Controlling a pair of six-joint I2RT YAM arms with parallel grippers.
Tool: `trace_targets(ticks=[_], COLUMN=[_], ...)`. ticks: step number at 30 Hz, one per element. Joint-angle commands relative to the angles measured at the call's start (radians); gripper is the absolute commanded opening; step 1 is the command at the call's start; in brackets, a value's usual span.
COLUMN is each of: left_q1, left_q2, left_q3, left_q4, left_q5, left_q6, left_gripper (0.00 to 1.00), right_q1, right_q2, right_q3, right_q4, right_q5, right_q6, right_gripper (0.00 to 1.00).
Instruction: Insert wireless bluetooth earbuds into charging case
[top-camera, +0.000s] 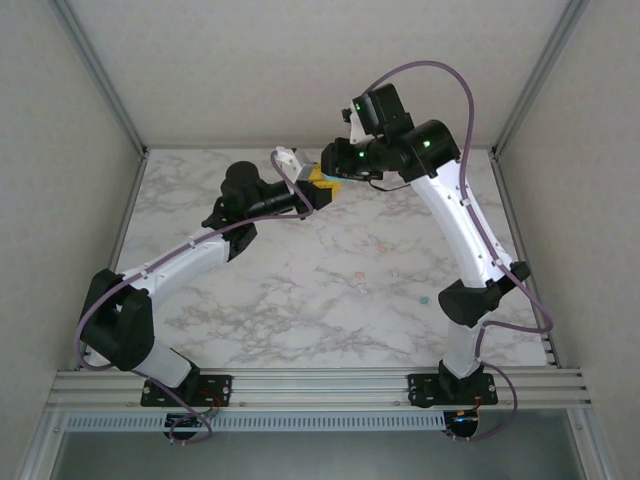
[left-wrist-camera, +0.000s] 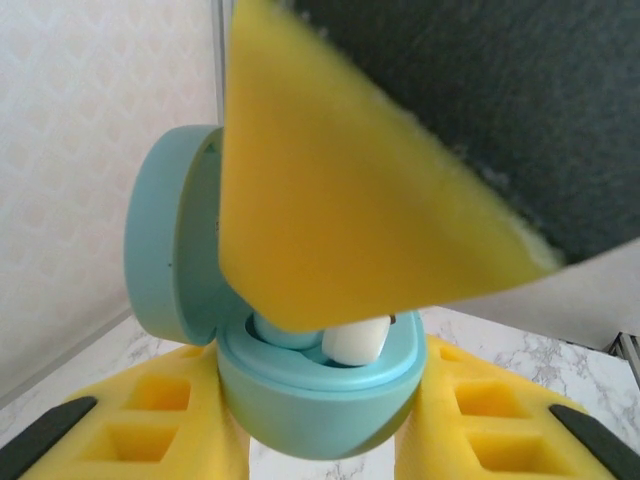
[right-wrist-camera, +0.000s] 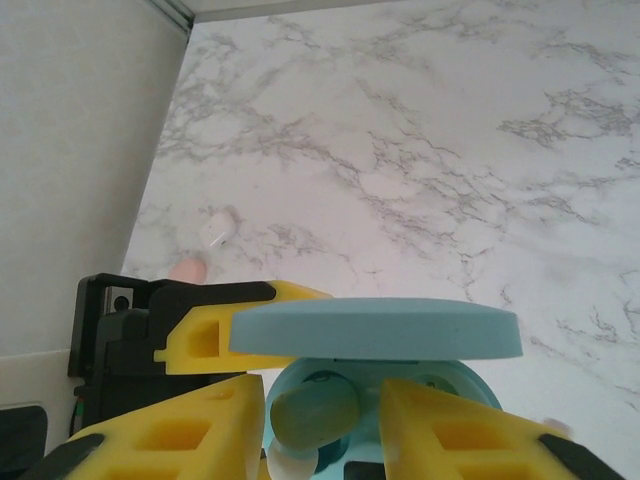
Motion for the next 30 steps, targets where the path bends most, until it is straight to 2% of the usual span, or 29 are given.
trace_targets(ticks=[1,16,22,25,30], left_q1=[-0.009,-0.013,-0.012,-0.012,-0.012], left_q2=[0.001,0.022,0.022,0.020,0.016], left_q3=[0.008,0.036,0.033,0.034,0.039], left_q4=[0.013,0.005,0.024,0.034,0.037], left_q5=[-0.008,-0.014,-0.018,-0.012,0.001], left_q6=[0.021,0.009,-0.016,-0.025,-0.032], left_gripper=[0.19,0.19,0.19,0.19,0.19], right_q1=[0.008,0.017,0.018,0.017,0.017], right_q2=[0.028,0.055,-0.002,-0.041,-0.063], right_q3=[0.044,0.062,-0.022,-0.095,-0.118], right_q4=[-0.044,-0.076,0.010,0.071,0.079], right_q5=[0.024,0.040,0.035,-0.006,0.019], right_q6=[-0.008,-0.058,-0.092,-0.129,-0.151], right_gripper=[0.34,0.29,0.27,0.31,0.35])
